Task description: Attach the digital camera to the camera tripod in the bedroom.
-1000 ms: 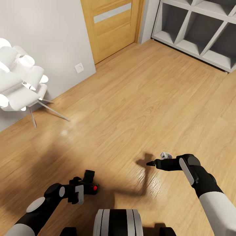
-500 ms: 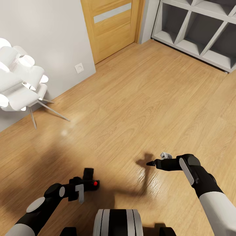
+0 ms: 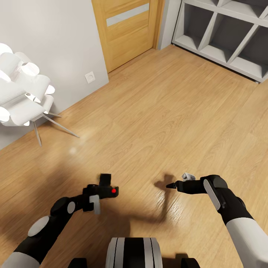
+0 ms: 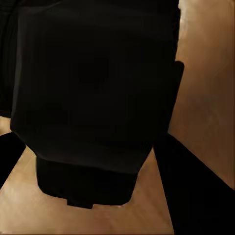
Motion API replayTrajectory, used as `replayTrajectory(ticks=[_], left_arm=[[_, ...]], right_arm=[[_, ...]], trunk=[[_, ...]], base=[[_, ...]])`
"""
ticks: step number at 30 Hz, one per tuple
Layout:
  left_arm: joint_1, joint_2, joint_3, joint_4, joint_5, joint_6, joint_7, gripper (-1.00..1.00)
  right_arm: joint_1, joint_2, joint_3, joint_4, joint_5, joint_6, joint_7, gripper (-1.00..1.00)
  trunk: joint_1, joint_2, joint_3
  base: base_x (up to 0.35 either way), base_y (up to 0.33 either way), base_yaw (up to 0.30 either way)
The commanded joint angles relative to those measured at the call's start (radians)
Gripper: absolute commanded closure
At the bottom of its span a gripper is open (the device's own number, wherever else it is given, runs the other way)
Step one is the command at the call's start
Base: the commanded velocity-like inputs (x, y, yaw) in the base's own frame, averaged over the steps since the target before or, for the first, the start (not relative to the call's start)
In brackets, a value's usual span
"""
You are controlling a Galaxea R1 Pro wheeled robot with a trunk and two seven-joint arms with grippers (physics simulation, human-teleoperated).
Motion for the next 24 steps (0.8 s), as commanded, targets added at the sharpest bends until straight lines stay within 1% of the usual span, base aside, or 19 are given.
replayTrajectory(ticks=[1,2,3,4,5,6,8,9,12,13,18,21,24], left_arm=[[0.0,0.001,-0.003,-0.077,-0.003,0.007,-0.025,1.0],[0.0,-0.002,-0.004,-0.141,0.002,0.011,-0.051,1.0],[0.0,-0.005,-0.005,-0.169,0.005,0.013,-0.067,1.0],[0.0,-0.014,-0.006,-0.214,0.011,0.019,-0.103,1.0],[0.0,-0.02,-0.007,-0.231,0.014,0.025,-0.121,1.0],[0.0,-0.036,-0.009,-0.257,0.019,0.042,-0.154,1.0],[0.0,-0.058,-0.01,-0.273,0.022,0.07,-0.182,1.0],[0.0,-0.082,-0.01,-0.282,0.024,0.106,-0.202,1.0],[0.0,-0.108,-0.011,-0.29,0.026,0.164,-0.22,1.0],[0.0,-0.118,-0.012,-0.293,0.027,0.199,-0.227,1.0],[0.0,-0.134,-0.013,-0.297,0.031,0.26,-0.237,1.0],[0.0,-0.138,-0.011,-0.297,0.051,0.3,-0.242,1.0],[0.0,-0.138,-0.01,-0.298,0.077,0.331,-0.244,1.0]], right_arm=[[0.0,0.0,0.002,0.0,-0.001,0.003,0.001,-1.0],[0.0,0.0,0.002,0.0,-0.001,0.003,0.001,-1.0],[0.0,0.0,0.002,0.0,-0.001,0.003,0.0,-1.0],[0.0,0.0,0.002,0.0,-0.001,0.002,0.0,-1.0],[0.0,0.001,0.002,0.0,-0.001,0.002,0.0,-1.0],[0.0,0.001,0.002,0.0,-0.001,0.002,0.0,-1.0],[0.0,0.002,0.002,0.0,-0.001,0.002,0.0,-1.0],[0.0,0.002,0.002,0.0,-0.001,0.001,0.0,-1.0],[0.0,0.003,0.002,0.0,-0.001,0.0,0.0,-1.0],[0.0,0.004,0.002,0.0,-0.001,0.0,-0.001,-1.0],[0.0,0.005,0.002,0.0,-0.001,-0.001,-0.002,-1.0],[0.0,0.006,0.002,0.0,-0.001,-0.002,-0.002,-1.0],[0.0,0.007,0.002,0.0,-0.001,-0.002,-0.002,-1.0]], trunk=[[0.0,0.0,-0.001],[0.0,0.0,-0.001],[0.0,0.0,-0.001],[0.0,0.0,-0.001],[0.0,0.0,-0.001],[0.0,0.0,-0.001],[0.0,0.0,-0.001],[0.0,0.0,-0.001],[0.0,0.0,-0.001],[0.0,0.0,-0.001],[0.0,0.0,-0.001],[0.0,0.0,-0.001],[0.0,0.0,-0.001]], base=[[0.0,0.0,0.0],[0.0,0.0,0.0],[0.0,0.0,0.0],[0.0,0.0,0.0],[0.0,0.0,0.0],[0.0,0.0,0.0],[0.0,0.0,0.0],[0.0,0.0,0.0],[0.0,0.0,0.0],[0.0,0.0,0.0],[0.0,0.0,0.0],[0.0,0.0,0.0],[0.0,0.0,0.0]])
